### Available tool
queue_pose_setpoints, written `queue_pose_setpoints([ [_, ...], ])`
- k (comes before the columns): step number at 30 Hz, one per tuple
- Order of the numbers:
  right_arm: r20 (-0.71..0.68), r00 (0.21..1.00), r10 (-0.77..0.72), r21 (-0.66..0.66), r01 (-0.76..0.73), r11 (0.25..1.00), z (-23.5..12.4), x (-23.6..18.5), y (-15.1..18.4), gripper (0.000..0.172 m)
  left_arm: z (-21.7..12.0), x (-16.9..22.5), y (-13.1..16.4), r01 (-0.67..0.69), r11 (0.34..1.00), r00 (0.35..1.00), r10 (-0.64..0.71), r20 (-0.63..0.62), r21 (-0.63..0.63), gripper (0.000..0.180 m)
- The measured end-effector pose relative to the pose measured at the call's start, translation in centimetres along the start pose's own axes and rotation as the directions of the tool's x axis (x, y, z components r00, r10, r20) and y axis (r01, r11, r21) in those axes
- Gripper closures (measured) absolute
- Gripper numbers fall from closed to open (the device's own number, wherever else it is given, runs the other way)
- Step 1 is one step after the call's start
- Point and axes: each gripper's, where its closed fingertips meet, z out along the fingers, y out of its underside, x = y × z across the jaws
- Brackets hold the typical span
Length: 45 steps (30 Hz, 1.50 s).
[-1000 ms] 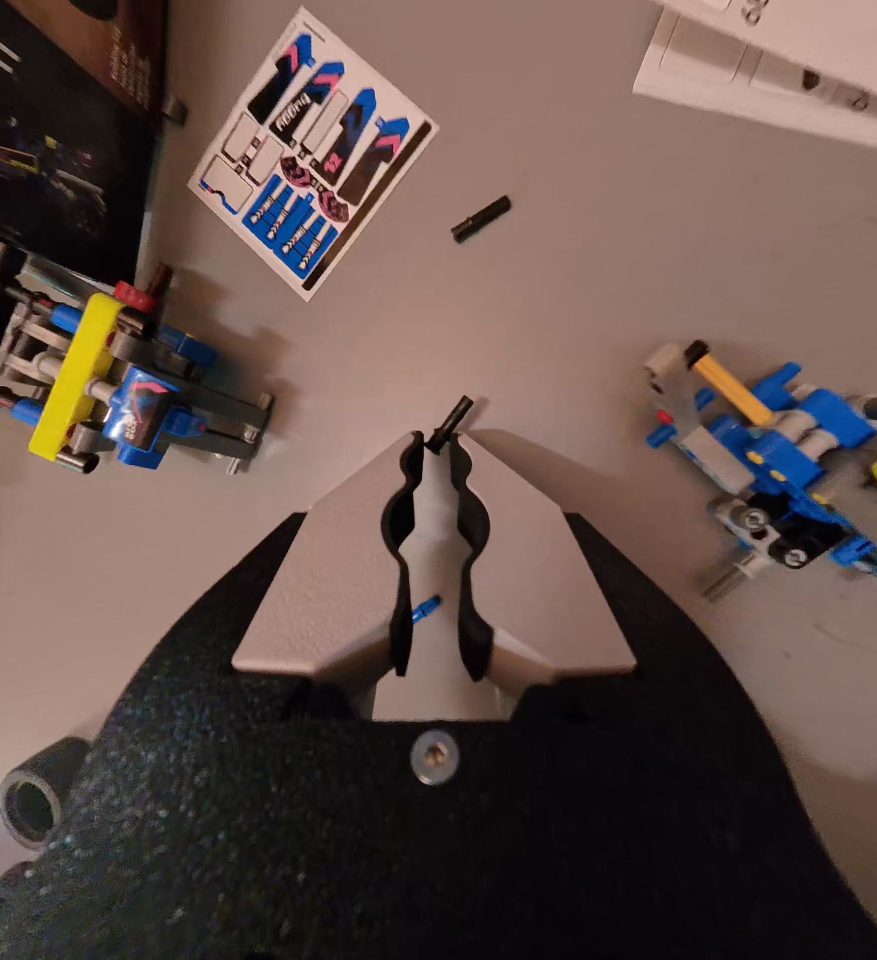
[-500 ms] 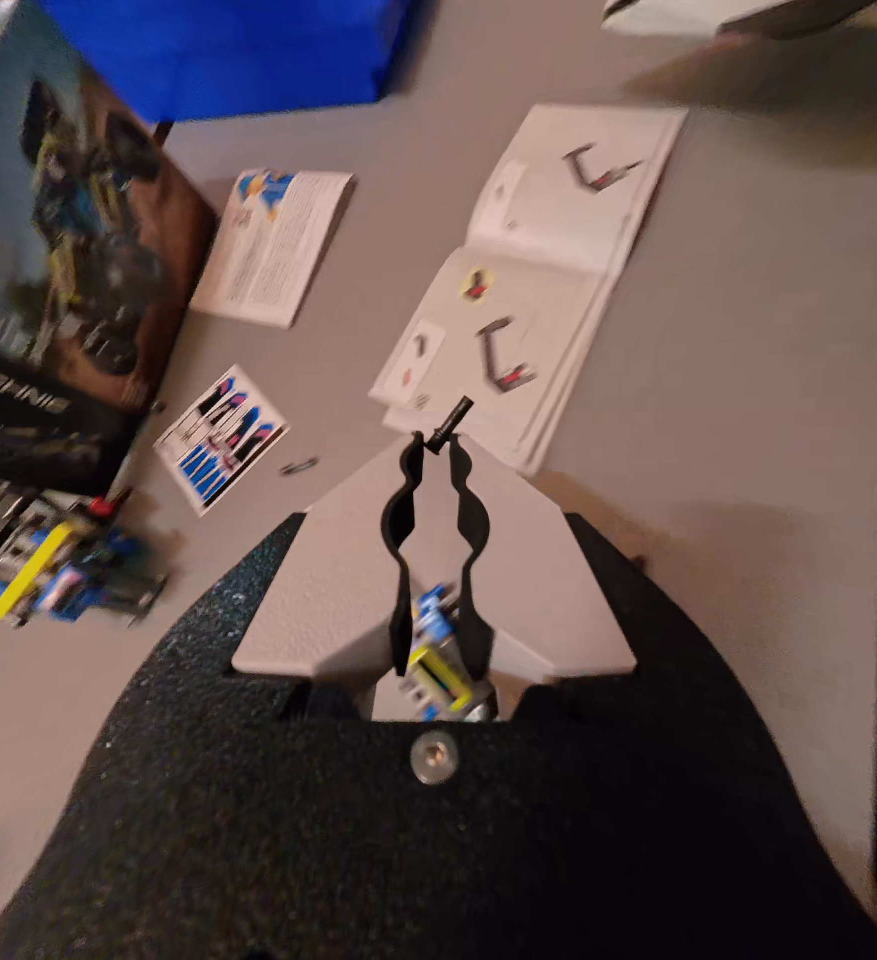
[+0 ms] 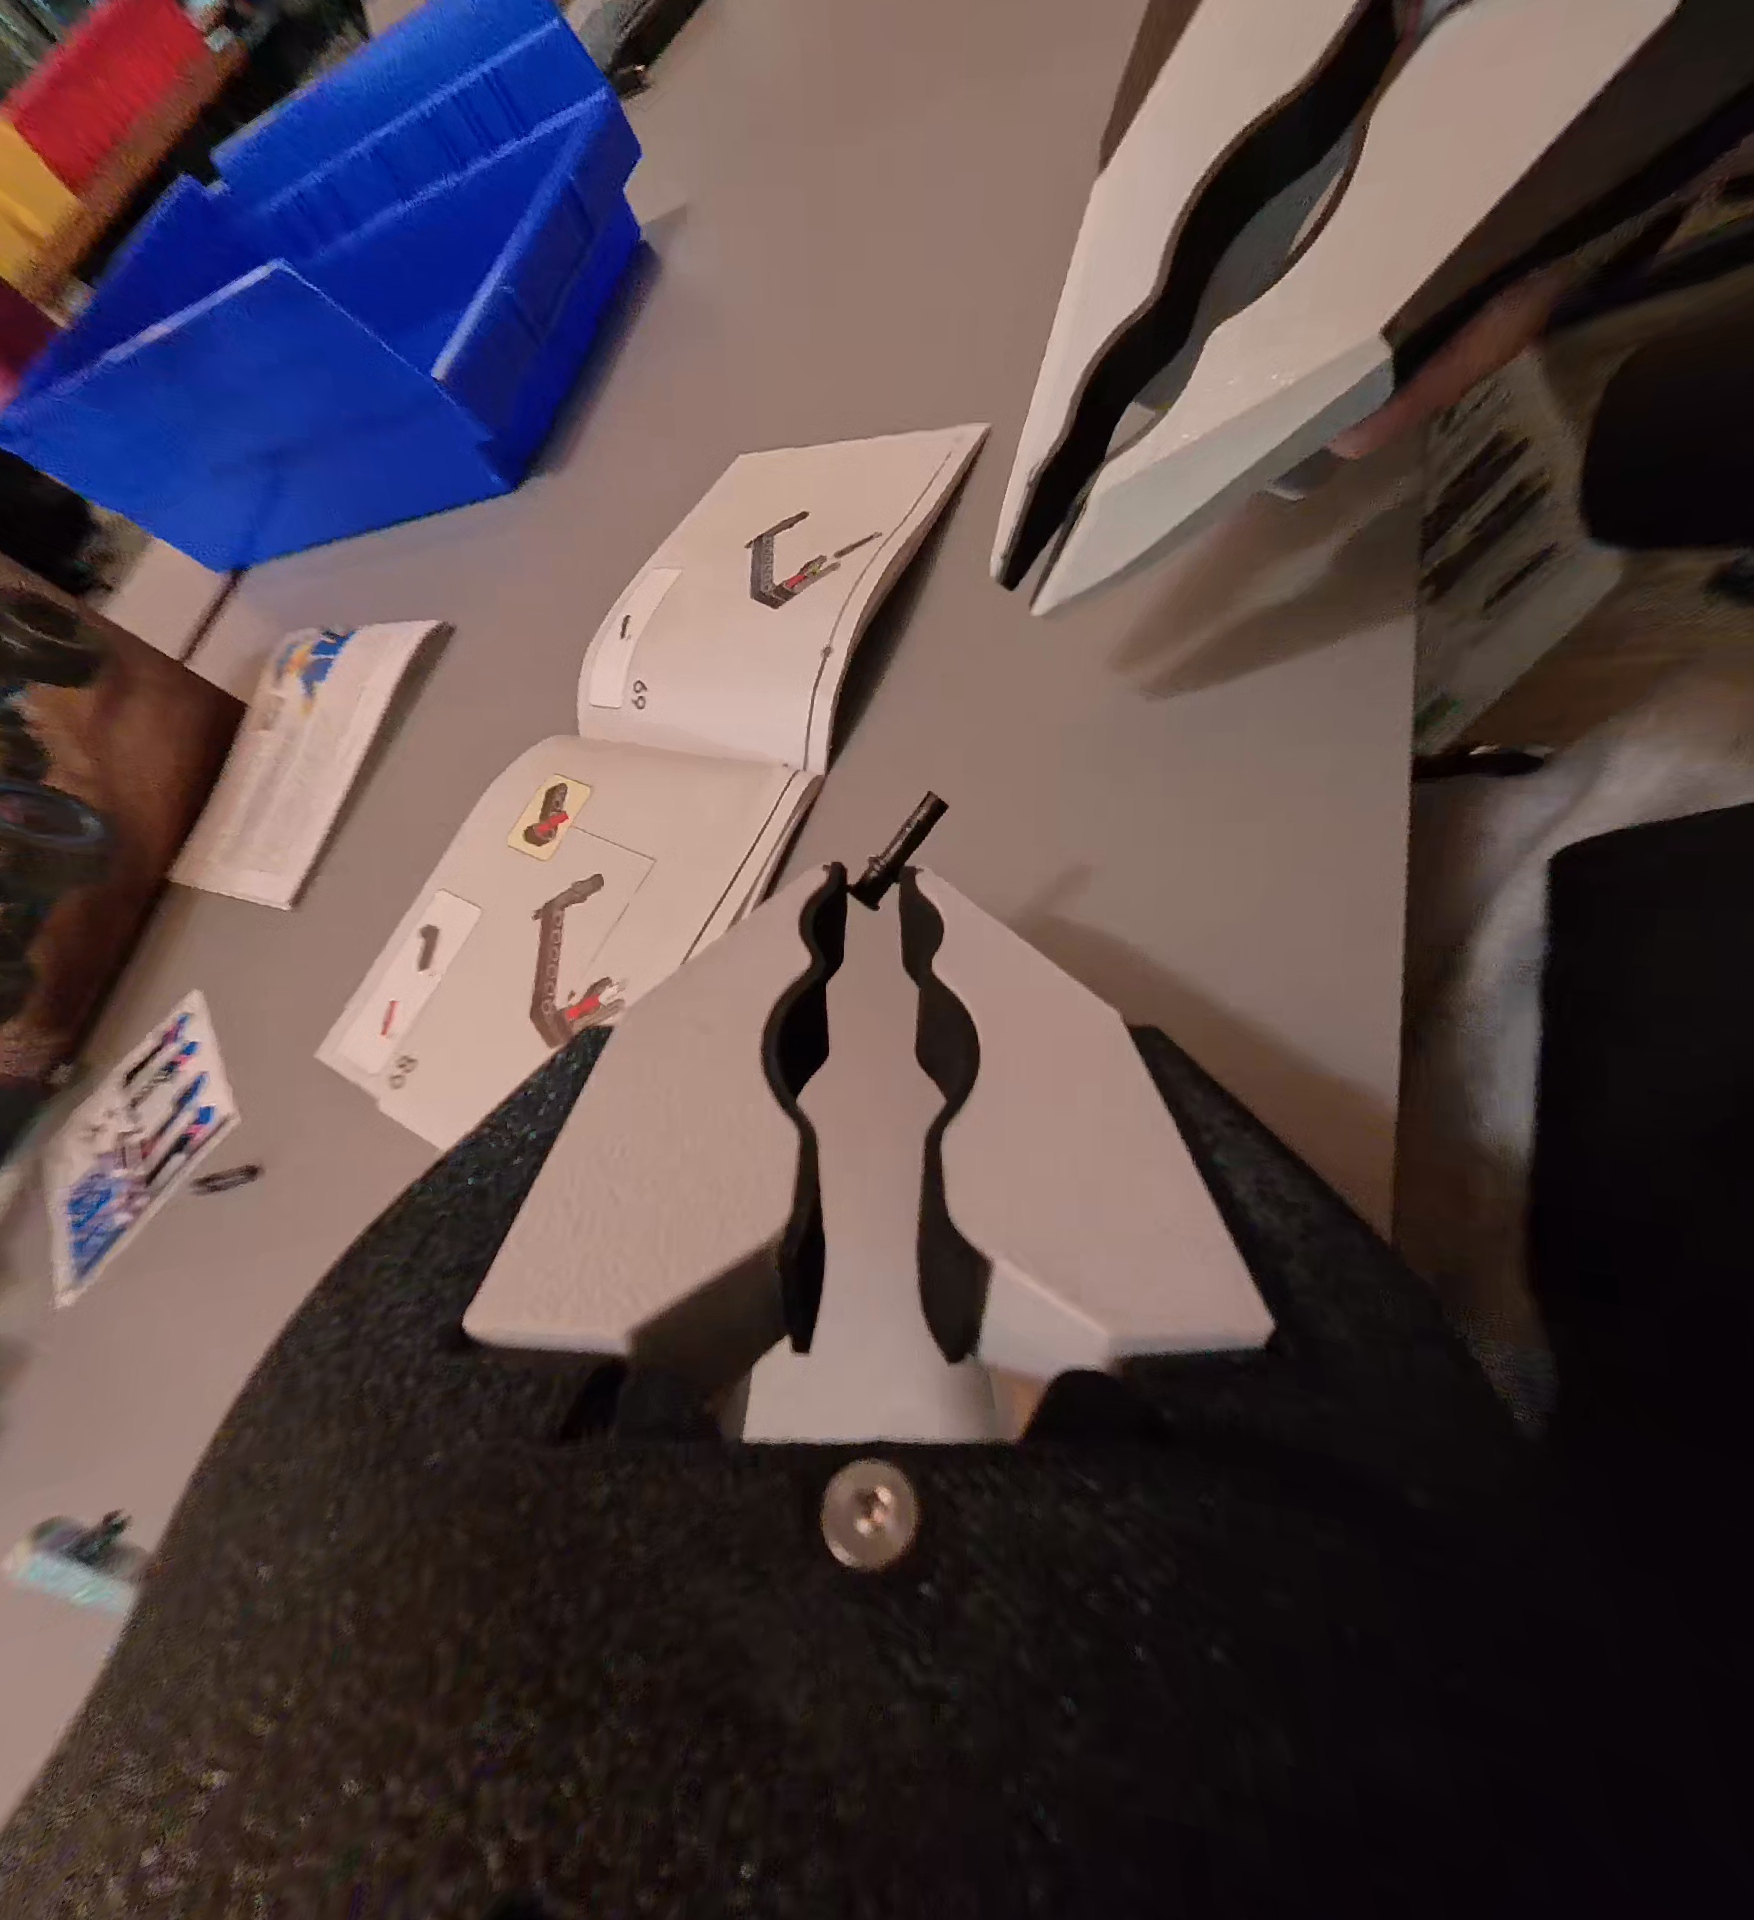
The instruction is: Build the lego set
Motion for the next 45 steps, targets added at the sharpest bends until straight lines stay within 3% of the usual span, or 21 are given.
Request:
queue_pose_setpoints([
  [5,0.049,0.999,0.018,0.022,-0.019,1.0,1.7,-1.9,-1.5,0.159,-0.5,-0.1,0.1,-0.199,0.98,0.97,0.201,0.137,-0.028,0.174],
  [10,0.158,0.983,0.094,0.086,-0.108,0.99,2.4,-3.5,-3.5,0.158,-1.3,0.3,-0.6,-0.267,0.964,0.945,0.264,0.195,-0.01,0.174],
  [15,0.173,0.981,0.086,0.121,-0.108,0.987,2.7,-4.1,-3.9,0.169,-2.1,0.4,-1.3,-0.288,0.957,0.932,0.275,0.235,0.022,0.174],
  [28,0.187,0.978,0.094,0.128,-0.119,0.985,3.5,-4.7,-4.0,0.169,-2.7,0.3,-0.4,-0.264,0.963,0.939,0.246,0.239,0.046,0.174],
  [38,0.04,0.974,0.221,0.019,-0.222,0.975,4.4,-2.1,-1.4,0.169,-2.3,-0.8,1.4,-0.178,0.984,0.961,0.17,0.218,0.019,0.167],
  [41,0.042,0.977,0.211,-0.007,-0.211,0.978,4.6,-2.4,-1.0,0.169,-1.8,-1.2,1.8,-0.208,0.978,0.938,0.205,0.28,-0.02,0.169],
  [45,0.04,0.975,0.22,-0.022,-0.219,0.975,4.7,-2.4,-0.8,0.169,-1.3,-2.4,2.6,-0.309,0.939,0.849,0.343,0.401,-0.151,0.173],
])
